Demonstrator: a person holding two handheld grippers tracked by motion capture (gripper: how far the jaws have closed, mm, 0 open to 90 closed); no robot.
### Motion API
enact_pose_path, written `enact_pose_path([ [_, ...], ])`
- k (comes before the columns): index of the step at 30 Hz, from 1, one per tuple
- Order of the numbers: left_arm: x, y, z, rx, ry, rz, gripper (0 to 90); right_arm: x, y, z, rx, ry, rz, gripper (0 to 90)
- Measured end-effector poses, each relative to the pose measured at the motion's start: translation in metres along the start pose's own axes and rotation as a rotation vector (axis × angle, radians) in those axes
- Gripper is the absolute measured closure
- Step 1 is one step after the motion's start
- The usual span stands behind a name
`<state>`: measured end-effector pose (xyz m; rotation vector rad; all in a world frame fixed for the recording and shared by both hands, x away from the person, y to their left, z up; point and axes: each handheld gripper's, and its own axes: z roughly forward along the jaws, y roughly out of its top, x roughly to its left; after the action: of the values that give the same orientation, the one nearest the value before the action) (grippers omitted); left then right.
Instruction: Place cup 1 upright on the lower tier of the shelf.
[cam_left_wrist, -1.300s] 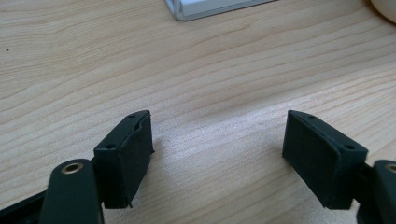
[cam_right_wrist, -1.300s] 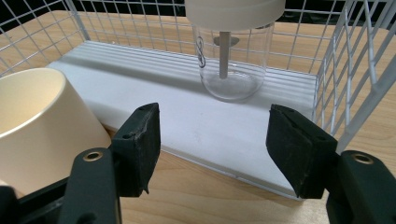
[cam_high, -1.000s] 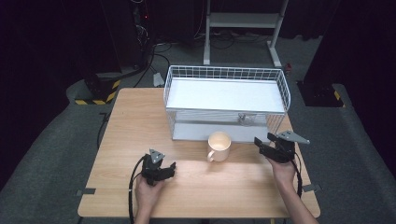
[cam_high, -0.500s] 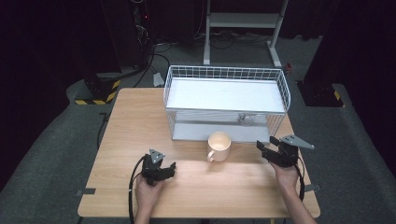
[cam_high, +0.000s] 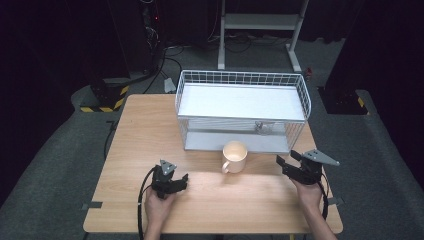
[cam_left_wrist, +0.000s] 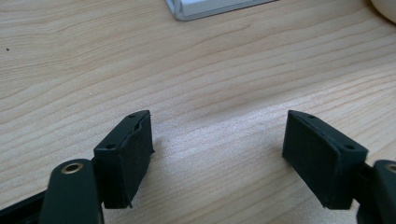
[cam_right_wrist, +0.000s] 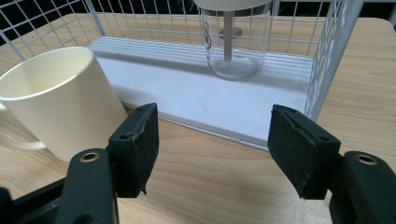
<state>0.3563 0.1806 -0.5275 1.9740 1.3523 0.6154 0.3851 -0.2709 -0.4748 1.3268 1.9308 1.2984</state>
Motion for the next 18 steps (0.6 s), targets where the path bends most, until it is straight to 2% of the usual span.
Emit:
enact_pose_path([
  [9, 0.000, 0.000, 0.000, 0.000, 0.000, 0.000, 24.4, -0.002, -0.009, -0.008, -0.003, 0.004, 0.010, 34.2],
  [18, 0.000, 0.000, 0.000, -0.003, 0.001, -0.003, 24.4, 0.000, -0.020, -0.013, 0.013, -0.019, -0.017, 34.3],
])
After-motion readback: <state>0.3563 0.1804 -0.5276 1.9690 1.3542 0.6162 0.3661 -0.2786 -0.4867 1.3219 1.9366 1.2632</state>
